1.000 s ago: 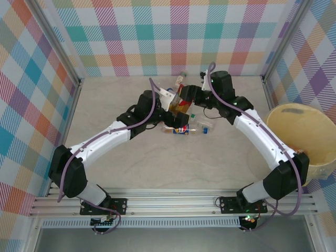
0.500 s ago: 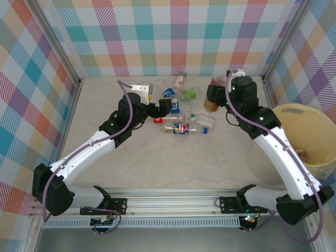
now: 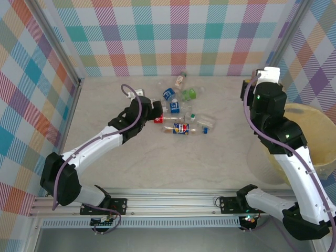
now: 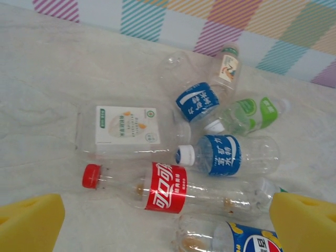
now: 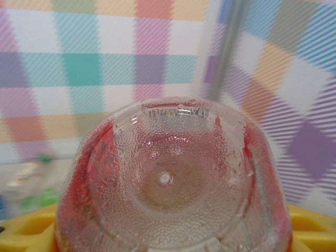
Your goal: Put the plastic bottles in the bin
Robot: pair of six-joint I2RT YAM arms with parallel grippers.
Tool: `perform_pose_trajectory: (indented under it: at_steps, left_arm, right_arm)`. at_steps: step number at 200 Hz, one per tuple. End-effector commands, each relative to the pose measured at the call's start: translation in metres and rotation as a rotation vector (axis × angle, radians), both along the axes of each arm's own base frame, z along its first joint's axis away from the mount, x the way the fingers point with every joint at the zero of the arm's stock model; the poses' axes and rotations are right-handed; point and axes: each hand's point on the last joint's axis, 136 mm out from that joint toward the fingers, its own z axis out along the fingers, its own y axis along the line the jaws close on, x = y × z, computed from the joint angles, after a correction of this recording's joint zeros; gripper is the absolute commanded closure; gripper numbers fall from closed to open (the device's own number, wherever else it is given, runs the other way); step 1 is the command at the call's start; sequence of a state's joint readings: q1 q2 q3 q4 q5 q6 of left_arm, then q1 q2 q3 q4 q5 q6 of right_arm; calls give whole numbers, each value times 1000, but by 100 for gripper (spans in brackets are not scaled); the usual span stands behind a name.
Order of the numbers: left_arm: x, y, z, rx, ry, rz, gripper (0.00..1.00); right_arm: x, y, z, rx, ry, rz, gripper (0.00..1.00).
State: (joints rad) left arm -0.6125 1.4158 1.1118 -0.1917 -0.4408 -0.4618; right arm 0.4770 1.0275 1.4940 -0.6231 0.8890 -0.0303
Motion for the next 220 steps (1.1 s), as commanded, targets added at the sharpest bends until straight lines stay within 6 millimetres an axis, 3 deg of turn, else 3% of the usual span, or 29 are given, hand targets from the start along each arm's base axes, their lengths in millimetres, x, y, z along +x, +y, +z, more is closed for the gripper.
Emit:
perform_pose_trajectory:
  at_steps: [1, 35, 68, 119, 164, 184, 208, 220]
  left_arm:
    - [8, 9, 15, -19, -27, 76, 0]
    - [11, 5, 16, -13, -5, 66, 0]
    - [14, 4, 19, -14, -7, 71, 0]
    - [22, 10, 33, 40, -2, 102, 0]
    - [24, 3, 29, 9, 4, 82, 0]
    - [25, 1, 28, 6, 14, 76, 0]
    - [25, 1, 31, 19, 23, 73, 0]
    - [24, 2, 33, 29, 24, 70, 0]
  right_arm:
    - [-7, -38, 20, -210, 6, -235, 52]
    - [-12, -67, 26, -200, -9, -332, 52]
    - [-36, -95, 27, -168, -14, -418, 52]
    - [-79, -142, -10, -140, 36, -594, 52]
    - [-87, -162, -40, -116, 158, -693, 50]
    - [-100, -170, -58, -75, 251, -761, 49]
    - [-114, -180, -79, -46, 374, -838, 39]
    - [-112, -182, -89, -47, 415, -841, 28]
